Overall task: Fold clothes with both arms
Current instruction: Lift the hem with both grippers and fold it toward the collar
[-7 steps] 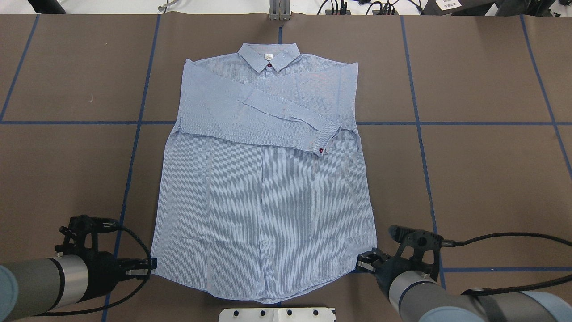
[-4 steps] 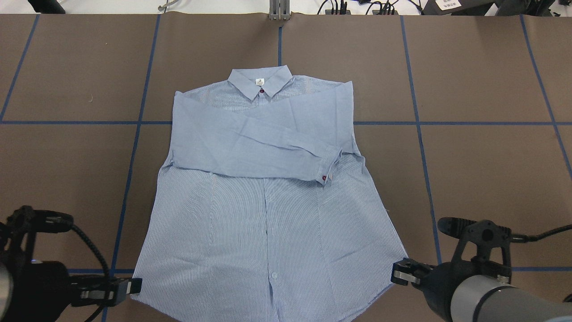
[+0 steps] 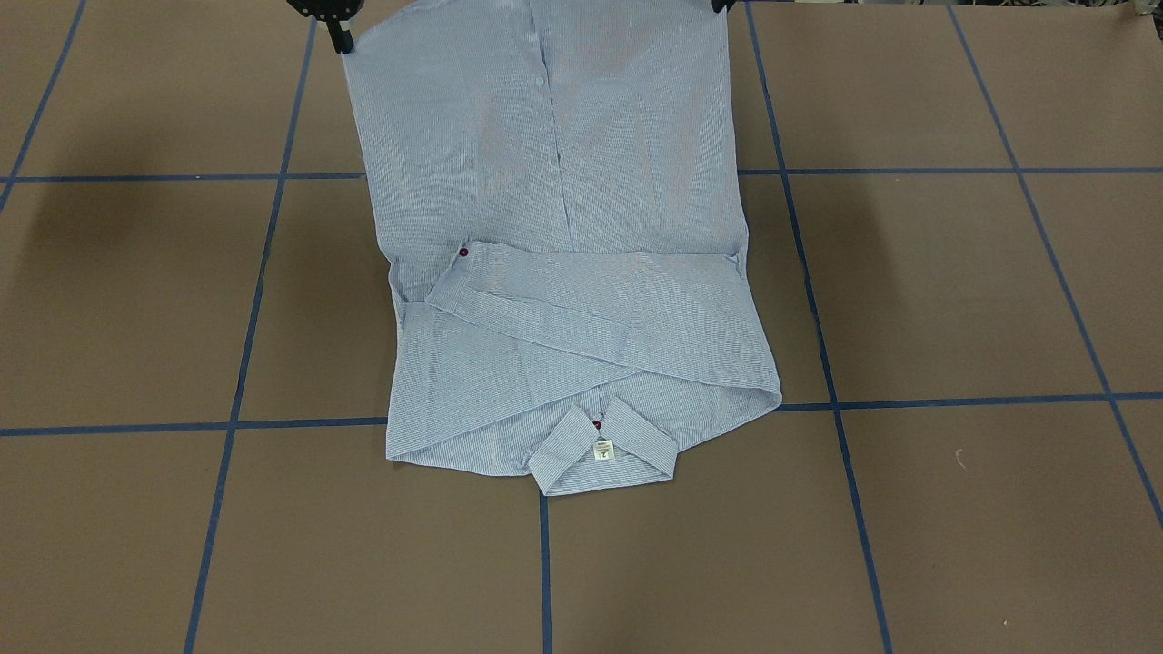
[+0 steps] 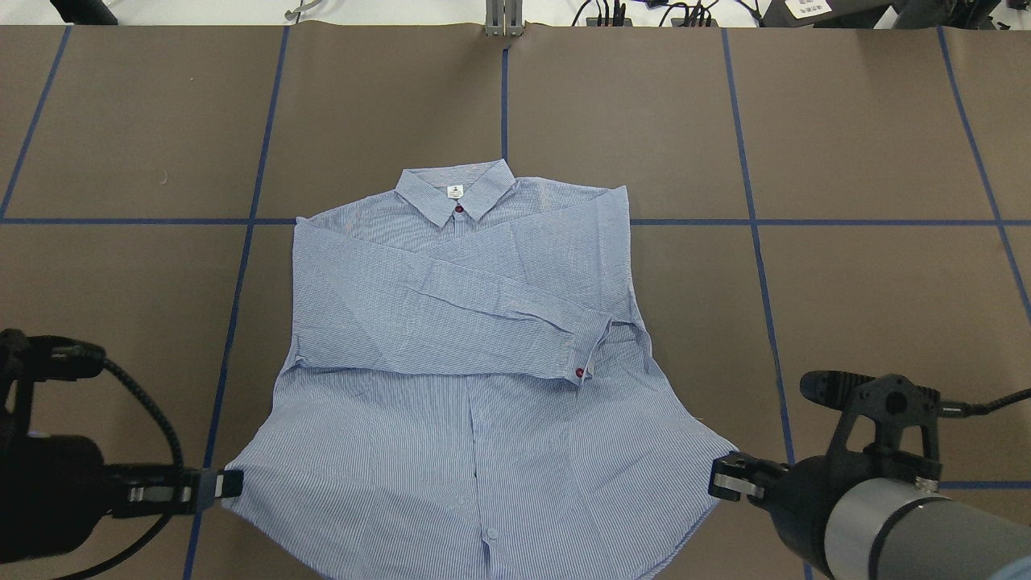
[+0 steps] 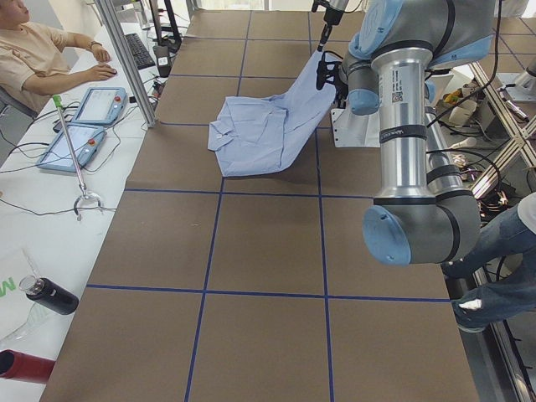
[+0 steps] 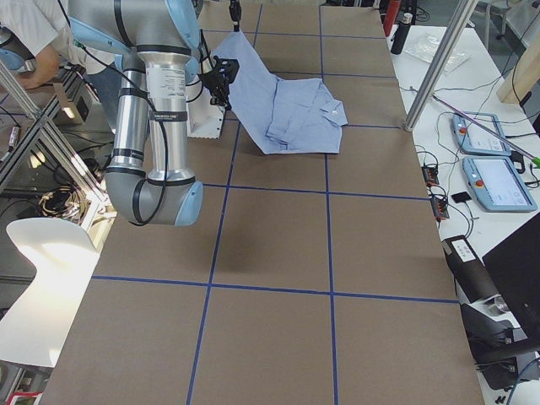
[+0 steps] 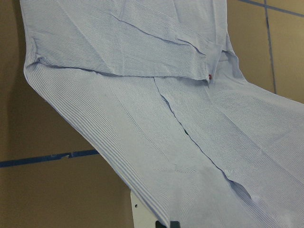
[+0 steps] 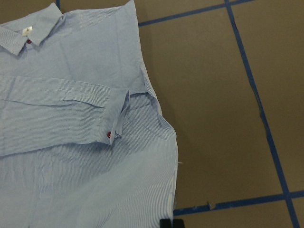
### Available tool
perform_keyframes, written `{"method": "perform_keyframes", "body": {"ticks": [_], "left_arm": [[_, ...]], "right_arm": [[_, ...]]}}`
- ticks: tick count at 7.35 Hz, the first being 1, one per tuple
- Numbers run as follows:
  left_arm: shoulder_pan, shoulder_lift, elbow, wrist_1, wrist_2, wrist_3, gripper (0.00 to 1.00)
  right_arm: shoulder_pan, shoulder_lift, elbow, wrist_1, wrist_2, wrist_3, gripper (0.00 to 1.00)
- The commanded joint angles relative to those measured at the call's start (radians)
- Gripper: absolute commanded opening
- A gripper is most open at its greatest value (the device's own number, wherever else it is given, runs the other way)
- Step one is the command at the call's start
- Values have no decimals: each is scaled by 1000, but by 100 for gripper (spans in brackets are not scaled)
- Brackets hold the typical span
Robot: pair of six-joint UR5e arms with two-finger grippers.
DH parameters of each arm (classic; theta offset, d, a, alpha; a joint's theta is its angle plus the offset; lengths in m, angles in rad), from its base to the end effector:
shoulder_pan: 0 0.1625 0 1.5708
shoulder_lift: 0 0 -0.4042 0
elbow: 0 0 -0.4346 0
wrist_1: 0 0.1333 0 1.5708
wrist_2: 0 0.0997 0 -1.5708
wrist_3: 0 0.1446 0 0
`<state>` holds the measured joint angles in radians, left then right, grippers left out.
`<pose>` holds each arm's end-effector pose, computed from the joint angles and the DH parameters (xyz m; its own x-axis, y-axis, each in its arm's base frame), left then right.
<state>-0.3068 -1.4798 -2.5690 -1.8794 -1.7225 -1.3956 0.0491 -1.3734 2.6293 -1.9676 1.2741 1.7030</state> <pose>0.3473 -0.2269 0.1789 0.3548 0.0684 -0.9325 0.1032 0.9884 0.1117 -0.3746 -0.1942 0.1604 0.6113 0.1562 0.7758 -0.3517 0.9318 0.0895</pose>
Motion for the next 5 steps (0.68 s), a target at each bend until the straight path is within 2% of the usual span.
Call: {"method": "perform_keyframes", "body": {"ticks": [1, 2, 3, 4, 5], "left_arm": [[-162, -138, 203, 5, 4, 82, 0], [-237, -143, 226, 5, 4, 96, 0], [-286, -143, 239, 5, 4, 96, 0], [-311, -148, 239, 5, 6, 96, 0], [-313, -154, 254, 5, 62, 96, 0]], "right_arm": [[145, 187, -214, 10, 2, -92, 0], [228, 251, -279, 13, 20, -191, 0], [286, 255, -293, 18, 48, -221, 0], [331, 282, -348, 64, 48, -241, 0], [403, 318, -477, 160, 62, -288, 0]]}}
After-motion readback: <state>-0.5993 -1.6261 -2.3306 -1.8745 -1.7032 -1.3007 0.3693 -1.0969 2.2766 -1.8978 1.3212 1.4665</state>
